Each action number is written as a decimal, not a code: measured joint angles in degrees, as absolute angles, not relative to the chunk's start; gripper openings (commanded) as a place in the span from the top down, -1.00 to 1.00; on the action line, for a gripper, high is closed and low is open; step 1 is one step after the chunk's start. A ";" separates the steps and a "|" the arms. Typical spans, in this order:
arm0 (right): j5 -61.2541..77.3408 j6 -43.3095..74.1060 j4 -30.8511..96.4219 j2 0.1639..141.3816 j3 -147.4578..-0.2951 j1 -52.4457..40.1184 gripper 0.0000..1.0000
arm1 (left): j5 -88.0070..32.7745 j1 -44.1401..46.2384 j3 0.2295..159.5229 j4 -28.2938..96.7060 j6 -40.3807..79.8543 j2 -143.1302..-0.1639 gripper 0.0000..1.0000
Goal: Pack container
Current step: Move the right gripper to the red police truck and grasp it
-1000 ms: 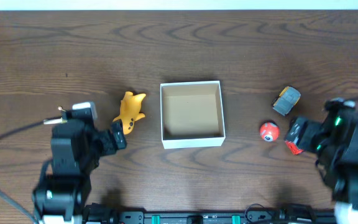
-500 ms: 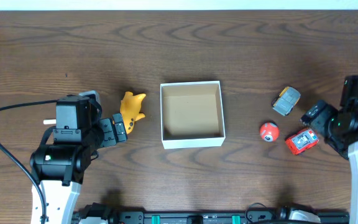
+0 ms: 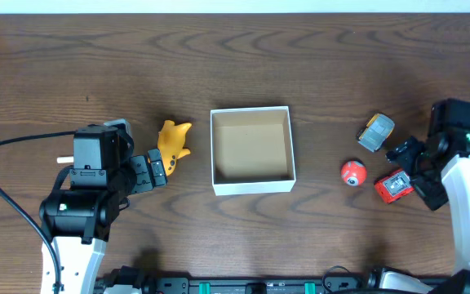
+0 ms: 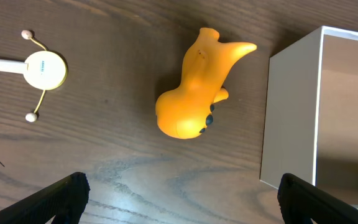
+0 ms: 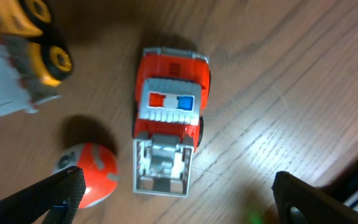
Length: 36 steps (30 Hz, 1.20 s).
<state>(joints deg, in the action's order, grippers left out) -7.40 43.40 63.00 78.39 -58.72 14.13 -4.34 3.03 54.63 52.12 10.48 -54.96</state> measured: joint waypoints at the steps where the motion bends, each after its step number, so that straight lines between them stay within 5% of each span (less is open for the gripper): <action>1: -7.31 43.55 61.82 78.39 -57.45 14.13 -0.98 | -4.34 3.03 54.63 52.14 10.48 -54.96 -0.96; 19: -6.90 40.97 39.81 78.72 -40.34 14.13 -0.96 | -4.34 3.03 54.63 52.12 10.48 -54.96 -0.96; 25: -6.96 40.45 39.59 78.72 -40.32 14.15 -0.47 | -4.34 3.03 54.63 52.12 10.48 -54.96 -0.96; 36: -6.72 40.07 39.55 78.70 -40.32 14.17 -0.06 | -4.34 3.03 54.63 52.12 10.48 -54.96 -0.96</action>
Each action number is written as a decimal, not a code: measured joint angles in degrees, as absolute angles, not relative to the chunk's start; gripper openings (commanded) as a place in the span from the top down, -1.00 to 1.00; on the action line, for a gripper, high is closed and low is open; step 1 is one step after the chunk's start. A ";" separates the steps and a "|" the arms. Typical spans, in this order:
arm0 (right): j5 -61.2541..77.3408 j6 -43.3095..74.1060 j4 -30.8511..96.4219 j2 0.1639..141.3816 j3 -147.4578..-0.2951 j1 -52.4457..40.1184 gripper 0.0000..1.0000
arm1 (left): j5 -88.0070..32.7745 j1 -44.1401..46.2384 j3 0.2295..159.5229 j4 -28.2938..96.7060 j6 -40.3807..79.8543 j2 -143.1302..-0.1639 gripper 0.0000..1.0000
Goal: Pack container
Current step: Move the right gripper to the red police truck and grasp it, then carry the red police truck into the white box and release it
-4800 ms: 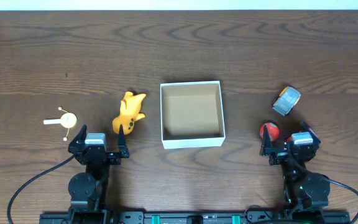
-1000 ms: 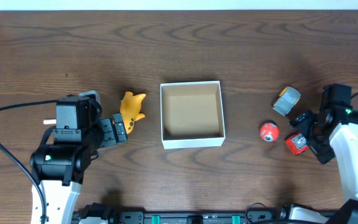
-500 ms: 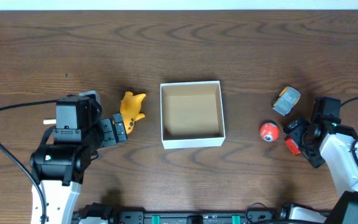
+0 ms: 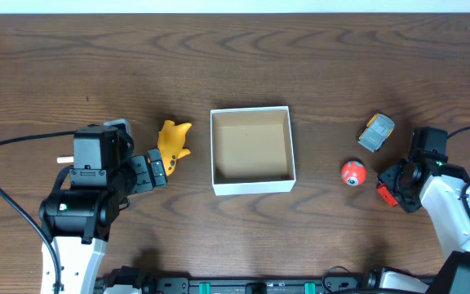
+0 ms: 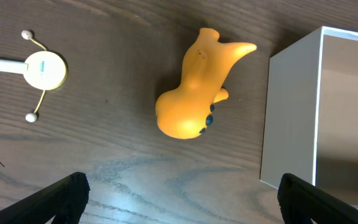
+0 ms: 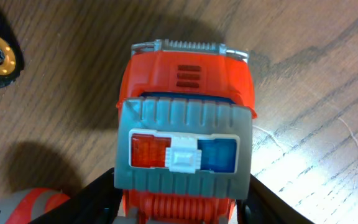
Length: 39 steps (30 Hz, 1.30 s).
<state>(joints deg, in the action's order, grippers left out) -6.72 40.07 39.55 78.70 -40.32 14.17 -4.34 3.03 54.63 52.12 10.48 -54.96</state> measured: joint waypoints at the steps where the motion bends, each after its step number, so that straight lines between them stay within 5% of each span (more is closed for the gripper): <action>1: -6.76 40.10 39.55 78.67 -40.32 14.17 -0.04 | -4.34 3.03 54.63 52.12 10.48 -54.96 -0.96; 8: -6.94 40.10 39.40 78.32 -40.45 14.20 0.10 | -4.34 3.03 54.63 52.12 10.48 -54.96 -0.96; 15: -6.96 40.10 39.40 78.32 -40.45 14.20 0.48 | -4.34 3.03 54.63 52.12 10.48 -54.96 -0.96; 18: -6.98 40.10 39.42 78.32 -40.45 14.20 0.97 | -4.34 3.03 54.63 52.12 10.48 -54.96 -0.96; 39: -6.87 34.59 52.03 67.13 -51.77 9.93 0.97 | -4.34 3.03 54.63 52.12 10.48 -54.96 -0.96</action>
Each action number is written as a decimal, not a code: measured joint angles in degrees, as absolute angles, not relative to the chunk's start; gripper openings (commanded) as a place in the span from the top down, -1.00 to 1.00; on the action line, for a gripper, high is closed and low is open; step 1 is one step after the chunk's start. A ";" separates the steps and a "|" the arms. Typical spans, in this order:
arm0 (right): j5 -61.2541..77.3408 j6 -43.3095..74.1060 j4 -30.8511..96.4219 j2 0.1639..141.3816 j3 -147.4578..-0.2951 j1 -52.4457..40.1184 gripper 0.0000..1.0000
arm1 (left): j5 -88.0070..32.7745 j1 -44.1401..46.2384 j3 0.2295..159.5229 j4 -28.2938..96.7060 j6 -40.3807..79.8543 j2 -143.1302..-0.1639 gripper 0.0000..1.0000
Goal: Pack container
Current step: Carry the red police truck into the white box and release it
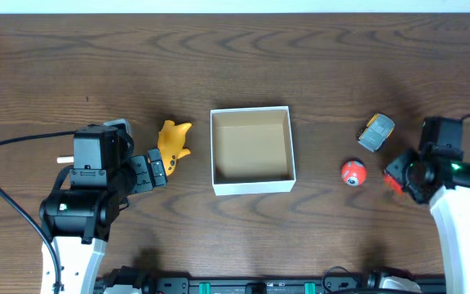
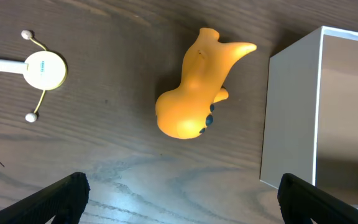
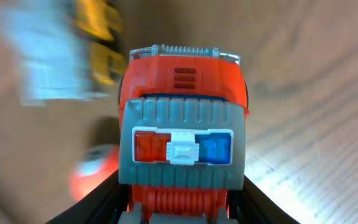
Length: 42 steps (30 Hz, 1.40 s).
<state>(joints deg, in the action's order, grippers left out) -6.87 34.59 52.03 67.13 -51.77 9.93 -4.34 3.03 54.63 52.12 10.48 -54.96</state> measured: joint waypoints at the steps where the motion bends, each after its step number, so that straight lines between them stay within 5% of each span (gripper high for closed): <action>1: -6.94 33.85 52.60 66.24 -53.32 8.88 0.97 | -4.34 3.03 54.63 52.12 10.48 -54.96 -0.96; 14: -7.09 24.23 45.63 64.29 -68.62 -20.97 0.97 | -4.34 3.03 54.63 52.12 10.48 -54.96 -0.96; 22: -11.05 25.78 37.30 74.76 -68.73 -35.79 0.97 | -4.36 3.03 54.63 52.12 10.48 -54.96 -0.96; 42: -14.57 43.70 39.46 94.32 -68.73 -40.84 0.97 | -4.36 3.03 54.63 52.14 10.48 -54.96 -0.96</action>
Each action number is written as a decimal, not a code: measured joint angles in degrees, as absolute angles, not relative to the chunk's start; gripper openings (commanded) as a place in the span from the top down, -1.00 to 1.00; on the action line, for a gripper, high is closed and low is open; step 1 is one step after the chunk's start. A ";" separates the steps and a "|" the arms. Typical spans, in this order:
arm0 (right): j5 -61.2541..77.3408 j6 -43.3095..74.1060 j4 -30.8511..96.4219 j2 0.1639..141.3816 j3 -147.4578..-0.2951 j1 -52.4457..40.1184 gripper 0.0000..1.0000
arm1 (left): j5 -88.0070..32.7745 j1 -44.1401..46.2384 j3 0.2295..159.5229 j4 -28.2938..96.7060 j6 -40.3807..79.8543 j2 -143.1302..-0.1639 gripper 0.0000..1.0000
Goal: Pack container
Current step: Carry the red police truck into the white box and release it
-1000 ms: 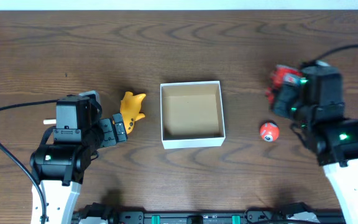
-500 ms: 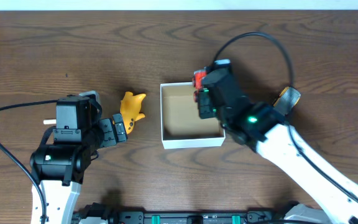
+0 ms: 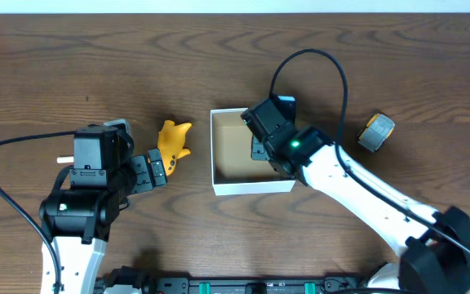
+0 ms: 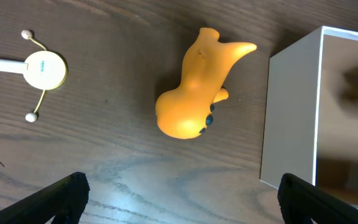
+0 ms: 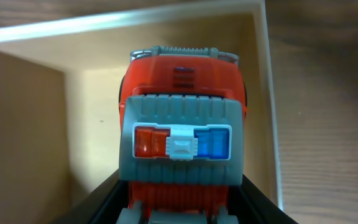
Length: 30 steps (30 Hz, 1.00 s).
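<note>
The white cardboard box (image 3: 251,187) sits mid-table with its top open. My right gripper (image 5: 179,208) is shut on a red toy fire truck (image 5: 182,140) with a grey roof and red and blue lights, held over the box's right half, inside its rim (image 5: 104,25). From overhead the right wrist (image 3: 272,131) hides the truck. An orange toy (image 3: 173,140) lies left of the box. My left gripper (image 4: 182,208) stands open just short of the orange toy (image 4: 194,102), nothing between its fingers.
A yellow and grey toy truck (image 3: 376,132) lies to the right of the box. A small white round-headed stick (image 4: 42,67) lies left of the orange toy. My right arm (image 3: 365,192) stretches diagonally across the table's right half, covering what is beneath it.
My right gripper has moved with the fire truck from the table's right side to over the box's inside. The red ball no longer shows, as the arm covers that spot. The left arm is unchanged.
The fire truck first lay on the table by a red ball, my right gripper open above it. The gripper then closed round it, held it lifted at the right, and now holds it over the box. My left gripper stayed open by the orange toy.
</note>
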<state>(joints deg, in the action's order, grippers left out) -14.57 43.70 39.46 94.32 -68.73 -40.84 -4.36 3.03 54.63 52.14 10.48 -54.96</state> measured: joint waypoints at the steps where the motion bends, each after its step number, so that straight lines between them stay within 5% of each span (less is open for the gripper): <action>1: -14.59 44.16 39.48 95.04 -68.73 -40.84 0.97 | -4.36 3.03 54.63 52.14 10.48 -54.96 -0.96; 18: -14.85 43.64 35.46 102.04 -68.73 -38.74 0.93 | -4.34 3.03 54.63 52.12 10.48 -54.98 -0.96; 24: -14.74 39.22 34.37 102.65 -68.73 -36.86 0.58 | -4.34 3.03 54.63 52.14 10.48 -54.96 -0.96; 30: -14.76 35.68 34.28 102.74 -68.73 -36.80 0.46 | -4.34 3.03 54.63 52.14 10.48 -54.96 -0.96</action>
<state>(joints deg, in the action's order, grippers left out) -14.76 35.68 34.28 102.74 -68.73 -36.80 -4.34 3.03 54.63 52.14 10.48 -54.96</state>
